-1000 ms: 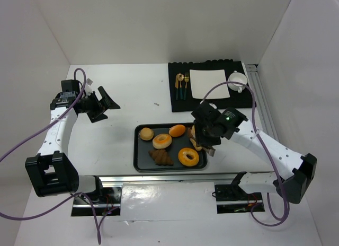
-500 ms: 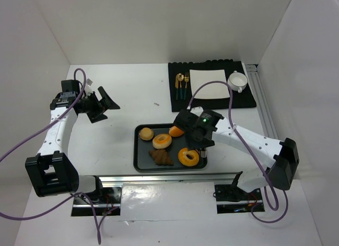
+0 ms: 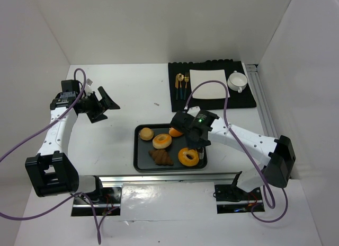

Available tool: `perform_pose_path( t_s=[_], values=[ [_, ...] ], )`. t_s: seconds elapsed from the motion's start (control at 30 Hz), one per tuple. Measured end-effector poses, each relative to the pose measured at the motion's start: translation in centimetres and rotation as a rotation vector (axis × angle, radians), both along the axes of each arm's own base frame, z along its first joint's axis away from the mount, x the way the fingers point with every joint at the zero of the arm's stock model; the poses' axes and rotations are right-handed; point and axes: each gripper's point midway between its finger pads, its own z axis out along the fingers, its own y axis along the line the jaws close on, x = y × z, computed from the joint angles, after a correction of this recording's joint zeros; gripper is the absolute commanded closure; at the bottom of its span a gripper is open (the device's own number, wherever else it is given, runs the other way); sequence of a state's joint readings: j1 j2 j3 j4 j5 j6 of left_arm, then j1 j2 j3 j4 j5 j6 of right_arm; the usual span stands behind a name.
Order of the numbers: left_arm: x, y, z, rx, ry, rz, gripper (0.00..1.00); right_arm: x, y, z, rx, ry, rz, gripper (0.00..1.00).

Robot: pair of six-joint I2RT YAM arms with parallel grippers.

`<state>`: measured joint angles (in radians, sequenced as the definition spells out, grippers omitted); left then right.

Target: Place the bread

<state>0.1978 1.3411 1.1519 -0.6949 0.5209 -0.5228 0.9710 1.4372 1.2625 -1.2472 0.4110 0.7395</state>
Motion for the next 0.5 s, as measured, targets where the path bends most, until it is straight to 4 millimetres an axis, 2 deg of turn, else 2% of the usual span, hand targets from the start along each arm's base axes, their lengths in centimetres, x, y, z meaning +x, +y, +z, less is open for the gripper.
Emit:
perform_pose_path(
  t_s=[0.37,0.4,0.5],
  values=[
    [0.0,0.0,0.0,0.000,0.000,0.000,0.00,0.0,-0.1,-0.4,-0.007,0.003,0.007,0.45],
    [0.0,0.0,0.0,0.000,0.000,0.000,0.00,-0.1,-0.2,-0.6,-0.012,0.006,0.008,0.47],
    [0.0,0.0,0.0,0.000,0.000,0.000,0.00,-0.2,-0.3,-1.1,-0.030,0.018,0.014,0.65]
  ],
)
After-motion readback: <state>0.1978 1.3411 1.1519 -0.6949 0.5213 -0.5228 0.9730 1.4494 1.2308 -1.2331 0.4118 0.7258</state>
